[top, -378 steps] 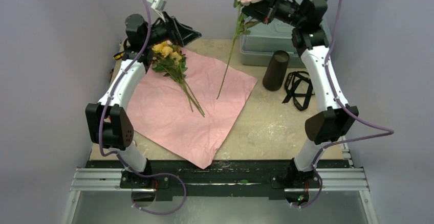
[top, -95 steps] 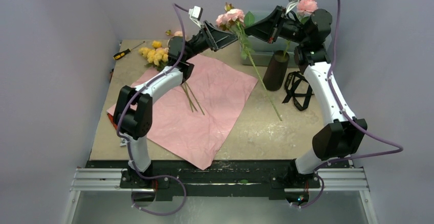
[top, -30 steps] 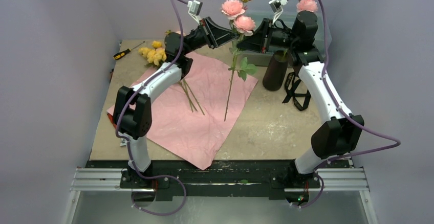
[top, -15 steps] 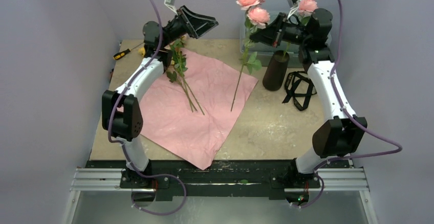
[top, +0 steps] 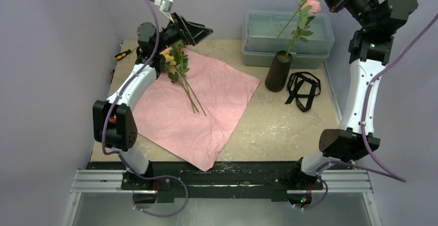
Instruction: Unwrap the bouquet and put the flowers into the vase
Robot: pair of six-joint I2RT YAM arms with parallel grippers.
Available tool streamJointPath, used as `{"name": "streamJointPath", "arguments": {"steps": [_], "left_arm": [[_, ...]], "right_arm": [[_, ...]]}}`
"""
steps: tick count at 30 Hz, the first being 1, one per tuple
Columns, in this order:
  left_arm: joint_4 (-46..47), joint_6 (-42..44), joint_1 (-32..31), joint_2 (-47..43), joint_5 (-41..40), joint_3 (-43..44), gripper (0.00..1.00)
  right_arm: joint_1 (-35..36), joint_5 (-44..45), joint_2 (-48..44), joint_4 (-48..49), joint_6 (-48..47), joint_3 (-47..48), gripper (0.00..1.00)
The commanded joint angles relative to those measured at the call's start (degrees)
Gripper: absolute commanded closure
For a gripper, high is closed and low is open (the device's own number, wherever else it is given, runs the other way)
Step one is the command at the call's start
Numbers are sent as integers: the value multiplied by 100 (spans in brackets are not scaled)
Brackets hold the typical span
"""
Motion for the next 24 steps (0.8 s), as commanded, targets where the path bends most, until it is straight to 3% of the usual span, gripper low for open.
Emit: {"name": "streamJointPath", "arguments": {"steps": [1,14,24], "left_arm": [[-107,253,7,-223,-48,-20,0],[-294,350,23,-217,23,-67,0],[-516,462,76,-180,9,-110,0]], "right_arm": [[-119,459,69,-255,-616,682,100],[-238,626,324,-1500,-1249,866,100],[-230,669,421,-1461,-1229,285,100]]}}
